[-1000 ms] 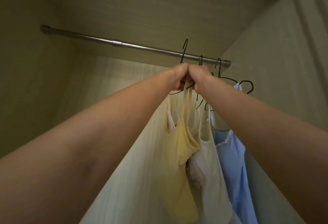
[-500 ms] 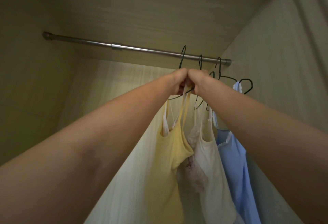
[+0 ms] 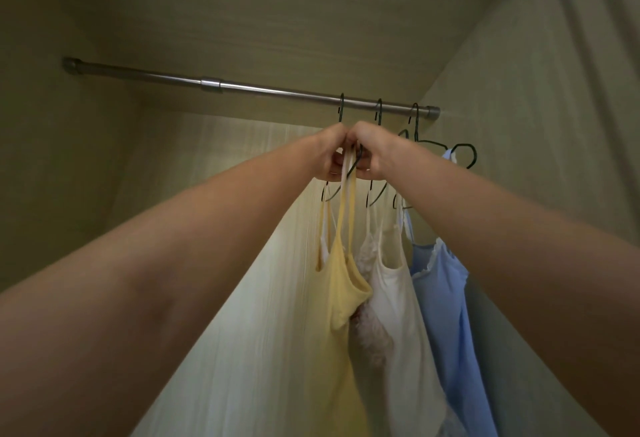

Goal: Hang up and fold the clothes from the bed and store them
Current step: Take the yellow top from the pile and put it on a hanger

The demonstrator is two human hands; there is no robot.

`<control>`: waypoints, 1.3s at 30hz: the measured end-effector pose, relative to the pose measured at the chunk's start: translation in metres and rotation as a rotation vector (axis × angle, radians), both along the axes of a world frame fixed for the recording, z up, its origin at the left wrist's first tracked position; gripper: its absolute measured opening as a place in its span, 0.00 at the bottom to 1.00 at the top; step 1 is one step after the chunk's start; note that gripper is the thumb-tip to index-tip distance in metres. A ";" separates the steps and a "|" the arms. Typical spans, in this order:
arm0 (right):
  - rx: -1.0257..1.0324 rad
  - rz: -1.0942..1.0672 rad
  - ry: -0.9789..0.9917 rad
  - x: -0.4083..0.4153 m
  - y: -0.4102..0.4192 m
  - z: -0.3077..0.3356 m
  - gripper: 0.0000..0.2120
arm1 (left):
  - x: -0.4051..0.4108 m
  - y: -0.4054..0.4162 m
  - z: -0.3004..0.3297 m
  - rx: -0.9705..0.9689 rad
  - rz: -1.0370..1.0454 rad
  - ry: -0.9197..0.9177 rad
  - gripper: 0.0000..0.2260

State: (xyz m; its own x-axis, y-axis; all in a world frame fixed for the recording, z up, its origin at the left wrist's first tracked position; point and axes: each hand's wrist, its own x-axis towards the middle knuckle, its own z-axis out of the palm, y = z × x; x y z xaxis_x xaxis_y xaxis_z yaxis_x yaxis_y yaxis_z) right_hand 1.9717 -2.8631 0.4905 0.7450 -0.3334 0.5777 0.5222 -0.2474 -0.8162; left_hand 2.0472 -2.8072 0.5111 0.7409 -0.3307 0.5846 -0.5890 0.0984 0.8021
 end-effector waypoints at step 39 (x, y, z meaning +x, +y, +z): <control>-0.267 -0.204 -0.137 -0.053 -0.001 -0.055 0.18 | -0.046 0.133 -0.052 0.235 0.109 0.020 0.13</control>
